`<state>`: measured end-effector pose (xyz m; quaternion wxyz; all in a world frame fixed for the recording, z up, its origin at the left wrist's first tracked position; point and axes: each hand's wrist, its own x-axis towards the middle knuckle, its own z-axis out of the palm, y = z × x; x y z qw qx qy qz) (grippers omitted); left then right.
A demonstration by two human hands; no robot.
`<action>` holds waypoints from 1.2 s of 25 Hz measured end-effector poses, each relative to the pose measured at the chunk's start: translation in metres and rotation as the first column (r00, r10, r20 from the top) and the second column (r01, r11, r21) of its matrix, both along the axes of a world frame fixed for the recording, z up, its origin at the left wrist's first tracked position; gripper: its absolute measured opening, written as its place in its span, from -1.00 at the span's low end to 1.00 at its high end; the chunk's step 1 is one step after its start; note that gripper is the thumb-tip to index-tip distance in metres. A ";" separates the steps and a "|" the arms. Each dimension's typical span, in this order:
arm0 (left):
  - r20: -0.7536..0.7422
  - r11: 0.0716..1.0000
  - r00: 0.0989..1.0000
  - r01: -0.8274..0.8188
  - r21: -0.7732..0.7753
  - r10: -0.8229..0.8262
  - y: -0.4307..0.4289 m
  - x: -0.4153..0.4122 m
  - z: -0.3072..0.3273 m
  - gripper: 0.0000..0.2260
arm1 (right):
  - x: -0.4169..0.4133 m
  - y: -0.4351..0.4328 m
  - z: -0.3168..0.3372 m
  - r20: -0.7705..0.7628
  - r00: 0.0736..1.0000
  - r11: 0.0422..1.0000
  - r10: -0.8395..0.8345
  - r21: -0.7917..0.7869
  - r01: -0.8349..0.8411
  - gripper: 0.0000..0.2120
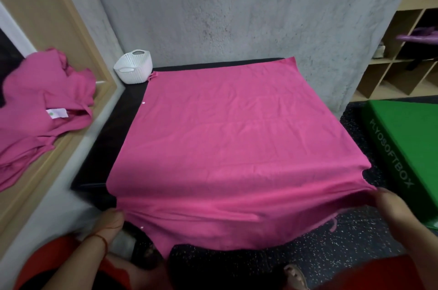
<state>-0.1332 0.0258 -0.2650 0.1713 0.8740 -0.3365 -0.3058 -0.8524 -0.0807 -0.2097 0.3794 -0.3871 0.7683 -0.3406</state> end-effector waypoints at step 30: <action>0.413 0.951 0.907 0.192 -0.241 -0.079 -0.095 0.017 0.090 -0.69 | 0.029 -0.111 0.024 -0.648 0.728 0.961 0.225 0.024 -0.277 -0.50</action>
